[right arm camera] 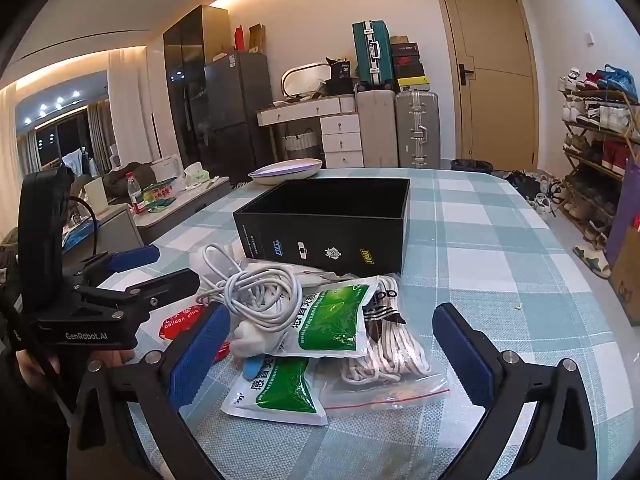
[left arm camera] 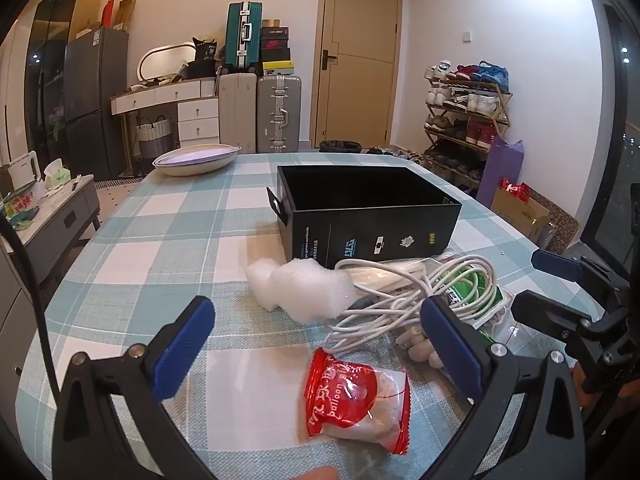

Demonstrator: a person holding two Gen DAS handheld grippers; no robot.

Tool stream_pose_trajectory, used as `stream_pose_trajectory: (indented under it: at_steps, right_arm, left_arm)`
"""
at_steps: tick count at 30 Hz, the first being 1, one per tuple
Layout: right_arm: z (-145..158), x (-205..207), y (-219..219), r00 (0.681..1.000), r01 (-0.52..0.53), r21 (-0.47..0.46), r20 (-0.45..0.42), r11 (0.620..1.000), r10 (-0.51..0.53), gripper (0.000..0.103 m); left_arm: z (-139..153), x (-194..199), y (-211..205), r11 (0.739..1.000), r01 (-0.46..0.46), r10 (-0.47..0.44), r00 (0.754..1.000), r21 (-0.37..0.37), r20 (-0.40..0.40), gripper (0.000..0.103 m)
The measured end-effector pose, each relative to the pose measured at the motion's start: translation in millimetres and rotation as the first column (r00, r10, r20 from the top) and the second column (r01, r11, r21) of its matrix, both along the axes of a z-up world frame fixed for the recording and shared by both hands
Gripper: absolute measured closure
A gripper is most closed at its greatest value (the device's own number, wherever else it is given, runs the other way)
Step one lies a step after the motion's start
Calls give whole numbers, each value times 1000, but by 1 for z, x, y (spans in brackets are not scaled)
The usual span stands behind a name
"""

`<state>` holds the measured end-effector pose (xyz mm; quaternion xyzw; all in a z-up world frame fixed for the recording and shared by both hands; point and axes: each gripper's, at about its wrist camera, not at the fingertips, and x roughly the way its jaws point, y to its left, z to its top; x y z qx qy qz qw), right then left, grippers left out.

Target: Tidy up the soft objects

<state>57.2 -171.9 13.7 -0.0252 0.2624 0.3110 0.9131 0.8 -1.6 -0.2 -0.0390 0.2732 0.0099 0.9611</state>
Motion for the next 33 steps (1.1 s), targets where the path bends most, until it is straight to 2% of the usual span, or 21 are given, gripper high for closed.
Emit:
stream_pose_trajectory:
  at_steps: [5, 7, 33]
  right_arm:
    - [0, 0, 0, 1000, 2, -8, 4, 1000, -2, 0]
    - [0, 0, 0, 1000, 2, -9, 3, 1000, -2, 0]
    - [-4, 3, 0, 1000, 6, -14, -8, 1000, -6, 0]
  left_arm:
    - [0, 3, -9, 999, 16, -16, 1000, 37, 14, 0]
    - [0, -6, -7, 999, 9, -9, 1000, 31, 22, 0]
    - [1, -6, -7, 999, 13, -14, 1000, 33, 23, 0]
